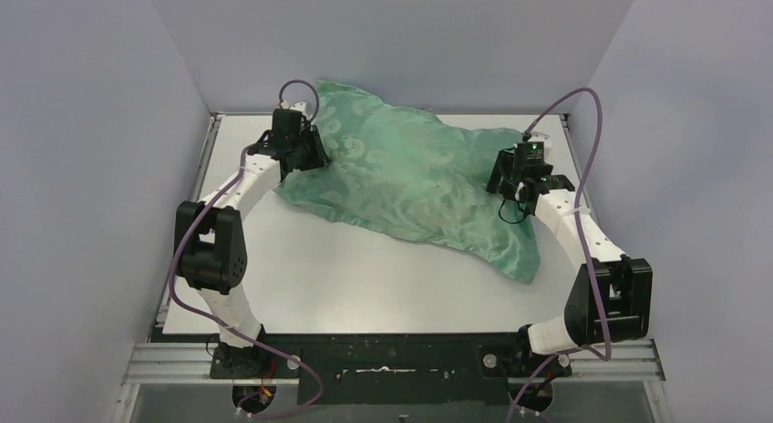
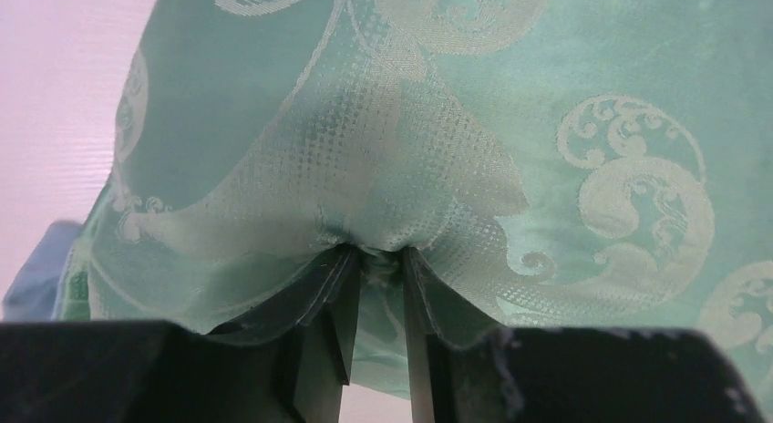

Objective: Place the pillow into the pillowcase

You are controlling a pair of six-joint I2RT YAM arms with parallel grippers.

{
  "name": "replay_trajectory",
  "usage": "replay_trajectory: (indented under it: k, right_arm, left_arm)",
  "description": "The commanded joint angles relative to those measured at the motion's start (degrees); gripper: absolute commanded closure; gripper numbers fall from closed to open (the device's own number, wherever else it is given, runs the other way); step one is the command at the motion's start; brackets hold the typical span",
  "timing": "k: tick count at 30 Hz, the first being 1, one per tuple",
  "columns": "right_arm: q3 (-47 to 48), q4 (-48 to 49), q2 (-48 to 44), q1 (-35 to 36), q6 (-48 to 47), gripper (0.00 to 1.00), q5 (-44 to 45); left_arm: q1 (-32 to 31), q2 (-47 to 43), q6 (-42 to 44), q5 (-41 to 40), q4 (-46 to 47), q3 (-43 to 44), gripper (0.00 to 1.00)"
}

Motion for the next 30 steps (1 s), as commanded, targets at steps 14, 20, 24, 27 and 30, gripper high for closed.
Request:
replay_trajectory:
  k: [14, 20, 24, 27, 30]
  right_arm:
    - [6.0, -7.3, -6.8, -1.3, -1.2, 0.27, 12.5]
    - [2.8, -6.1, -7.0, 2.4, 0.5, 0.27, 12.9]
    - [4.9, -8.4, -8.0, 3.3, -0.5, 0.27, 13.0]
    - [8.0, -11.0, -9.6, 4.0, -1.4, 0.27, 11.3]
    - [9.4, -12.3, -11.6, 5.8, -2.5, 0.25, 8.3]
  left_arm:
    - [-4.5, -13.9, 4.2, 10.1, 1.8, 4.7, 1.0]
    - [-5.4, -14.0, 4.6, 5.8, 0.6, -0.6, 1.0]
    - [-3.0, -9.7, 2.7, 6.6, -6.0, -1.5, 0.93]
    - [-3.2, -10.0, 2.8, 5.3, -13.2, 3.7, 0.58]
    - [-3.7, -14.5, 4.0, 5.8, -12.9, 3.8, 0.41]
